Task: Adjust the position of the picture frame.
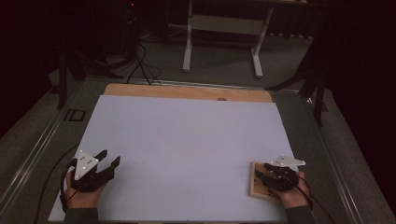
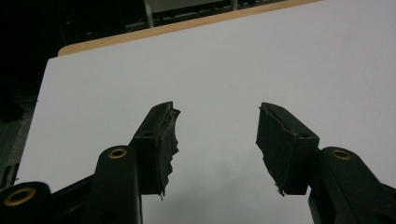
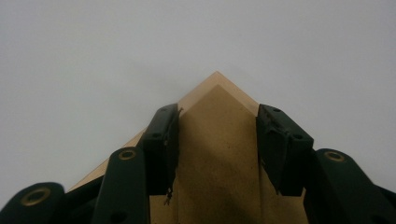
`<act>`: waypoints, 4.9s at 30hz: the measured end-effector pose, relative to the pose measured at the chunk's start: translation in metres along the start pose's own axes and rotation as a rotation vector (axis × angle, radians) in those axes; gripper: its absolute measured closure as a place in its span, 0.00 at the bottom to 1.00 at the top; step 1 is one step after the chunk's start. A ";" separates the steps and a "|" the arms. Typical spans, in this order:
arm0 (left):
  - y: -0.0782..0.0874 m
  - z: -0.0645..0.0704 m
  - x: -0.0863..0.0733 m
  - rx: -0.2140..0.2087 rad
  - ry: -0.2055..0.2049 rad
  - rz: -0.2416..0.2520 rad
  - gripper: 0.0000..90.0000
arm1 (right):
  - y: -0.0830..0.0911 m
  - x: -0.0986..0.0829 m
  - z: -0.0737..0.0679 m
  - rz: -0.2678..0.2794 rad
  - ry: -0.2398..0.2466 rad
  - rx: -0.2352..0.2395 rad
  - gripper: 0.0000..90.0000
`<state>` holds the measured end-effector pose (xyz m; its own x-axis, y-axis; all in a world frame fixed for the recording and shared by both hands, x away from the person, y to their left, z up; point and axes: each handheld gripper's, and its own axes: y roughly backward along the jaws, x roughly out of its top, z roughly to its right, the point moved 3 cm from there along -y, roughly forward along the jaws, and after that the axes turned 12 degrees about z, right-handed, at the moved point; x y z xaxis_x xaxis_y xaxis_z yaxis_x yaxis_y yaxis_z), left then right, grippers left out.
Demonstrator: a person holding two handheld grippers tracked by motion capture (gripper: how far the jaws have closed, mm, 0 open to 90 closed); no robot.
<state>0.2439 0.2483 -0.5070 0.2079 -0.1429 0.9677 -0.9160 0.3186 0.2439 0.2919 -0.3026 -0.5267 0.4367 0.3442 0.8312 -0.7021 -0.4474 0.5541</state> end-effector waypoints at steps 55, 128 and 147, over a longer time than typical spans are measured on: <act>-0.011 0.013 0.007 -0.071 0.005 0.022 0.60 | -0.078 0.081 -0.111 0.103 0.173 0.310 0.74; -0.114 0.094 0.027 -0.249 -0.006 -0.037 0.86 | -0.090 0.047 -0.067 0.055 0.089 0.052 1.00; -0.185 0.132 0.030 -0.294 -0.013 -0.061 1.00 | -0.088 0.047 -0.082 0.061 0.072 0.101 1.00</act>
<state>0.3745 0.0616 -0.5314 0.2533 -0.1815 0.9502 -0.7627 0.5667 0.3116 0.3283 -0.1797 -0.5408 0.3509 0.3711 0.8597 -0.6640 -0.5488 0.5079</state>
